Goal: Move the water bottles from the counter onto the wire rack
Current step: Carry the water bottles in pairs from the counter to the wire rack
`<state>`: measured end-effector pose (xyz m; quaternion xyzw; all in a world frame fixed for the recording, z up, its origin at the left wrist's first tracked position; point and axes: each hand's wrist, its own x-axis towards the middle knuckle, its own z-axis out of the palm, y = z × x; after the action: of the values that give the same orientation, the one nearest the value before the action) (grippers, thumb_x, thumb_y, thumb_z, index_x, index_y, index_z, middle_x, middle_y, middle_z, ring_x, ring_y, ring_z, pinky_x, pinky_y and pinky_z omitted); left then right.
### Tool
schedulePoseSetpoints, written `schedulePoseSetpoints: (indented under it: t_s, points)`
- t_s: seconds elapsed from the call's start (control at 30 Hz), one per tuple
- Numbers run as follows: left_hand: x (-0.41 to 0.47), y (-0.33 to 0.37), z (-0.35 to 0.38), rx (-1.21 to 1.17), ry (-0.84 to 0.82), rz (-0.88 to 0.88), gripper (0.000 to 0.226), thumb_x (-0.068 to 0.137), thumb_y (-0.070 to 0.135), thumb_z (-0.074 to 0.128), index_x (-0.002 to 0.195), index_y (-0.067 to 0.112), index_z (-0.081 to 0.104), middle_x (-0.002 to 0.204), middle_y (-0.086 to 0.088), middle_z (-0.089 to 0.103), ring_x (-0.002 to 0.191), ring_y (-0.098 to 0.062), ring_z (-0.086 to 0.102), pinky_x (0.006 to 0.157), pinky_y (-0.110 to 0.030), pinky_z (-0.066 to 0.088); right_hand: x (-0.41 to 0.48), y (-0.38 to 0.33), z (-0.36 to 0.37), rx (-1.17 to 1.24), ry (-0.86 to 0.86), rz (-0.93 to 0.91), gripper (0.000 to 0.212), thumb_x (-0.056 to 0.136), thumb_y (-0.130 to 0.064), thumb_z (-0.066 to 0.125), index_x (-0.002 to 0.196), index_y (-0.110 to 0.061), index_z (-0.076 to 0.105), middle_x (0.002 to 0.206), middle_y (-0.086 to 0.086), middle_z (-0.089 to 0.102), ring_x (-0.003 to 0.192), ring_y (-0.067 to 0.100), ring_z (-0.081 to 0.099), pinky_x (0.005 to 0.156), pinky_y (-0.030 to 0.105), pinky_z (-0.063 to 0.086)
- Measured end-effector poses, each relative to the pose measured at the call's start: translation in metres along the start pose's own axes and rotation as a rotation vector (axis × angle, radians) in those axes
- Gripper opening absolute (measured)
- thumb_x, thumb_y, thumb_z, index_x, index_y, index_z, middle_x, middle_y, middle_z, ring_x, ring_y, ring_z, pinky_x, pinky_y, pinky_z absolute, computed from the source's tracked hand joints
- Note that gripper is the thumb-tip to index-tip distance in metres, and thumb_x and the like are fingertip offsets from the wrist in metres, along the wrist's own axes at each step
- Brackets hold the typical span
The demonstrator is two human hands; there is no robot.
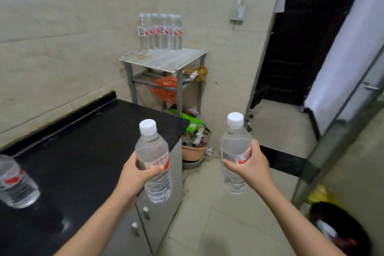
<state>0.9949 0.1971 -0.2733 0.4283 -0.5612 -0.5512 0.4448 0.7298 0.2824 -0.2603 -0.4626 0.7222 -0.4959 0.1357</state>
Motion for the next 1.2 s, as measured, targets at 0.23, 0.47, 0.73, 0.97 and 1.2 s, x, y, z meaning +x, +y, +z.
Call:
schedulePoseSetpoints:
  t_s: [0.23,0.47,0.73,0.97,1.2]
  points:
    - [0.066,-0.004,0.082,-0.014,-0.172,0.010,0.050,0.051,0.002,0.081,0.094,0.021,0.063,0.081,0.006,0.075,0.074,-0.004,0.069,0.060,-0.015,0.053,0.050,0.029,-0.055,-0.058,0.061,0.061,0.060,0.056,-0.029,0.083,0.099,-0.031,0.042,0.085,-0.022,0.053,0.090,0.014,0.058,0.078,0.031,0.048]
    - [0.193,0.000,0.154,-0.140,-0.273,0.093,0.056,0.051,0.000,0.082,0.099,0.021,0.063,0.086,0.012,0.075,0.078,-0.003,0.070,0.065,-0.016,0.055,0.159,0.017,-0.082,-0.179,0.075,-0.059,0.065,0.054,-0.040,0.079,0.103,-0.042,0.036,0.089,-0.031,0.051,0.083,-0.008,0.053,0.068,0.010,0.040]
    - [0.367,0.020,0.212,-0.300,-0.305,0.124,0.065,0.036,0.020,0.086,0.097,0.023,0.063,0.086,0.010,0.076,0.080,-0.005,0.070,0.063,-0.015,0.054,0.332,0.017,-0.061,-0.326,0.035,-0.044,0.062,0.062,-0.029,0.082,0.106,-0.030,0.038,0.090,-0.022,0.052,0.089,0.007,0.055,0.070,0.016,0.042]
    - [0.464,0.055,0.210,-0.378,-0.208,0.190,0.054,0.052,0.001,0.072,0.103,0.015,0.062,0.100,-0.007,0.069,0.090,-0.021,0.066,0.077,-0.030,0.055,0.430,0.035,-0.022,-0.276,0.013,-0.047,0.063,0.058,-0.031,0.083,0.104,-0.034,0.040,0.087,-0.024,0.055,0.086,0.004,0.057,0.074,0.023,0.046]
    - [0.534,0.102,0.166,-0.372,-0.076,0.336,0.036,0.059,0.003,0.059,0.095,0.008,0.062,0.072,0.003,0.075,0.067,-0.009,0.070,0.064,-0.022,0.057,0.536,0.025,0.032,-0.088,0.013,-0.143,0.059,0.056,-0.027,0.083,0.101,-0.026,0.045,0.085,-0.022,0.053,0.089,0.014,0.058,0.079,0.035,0.049]
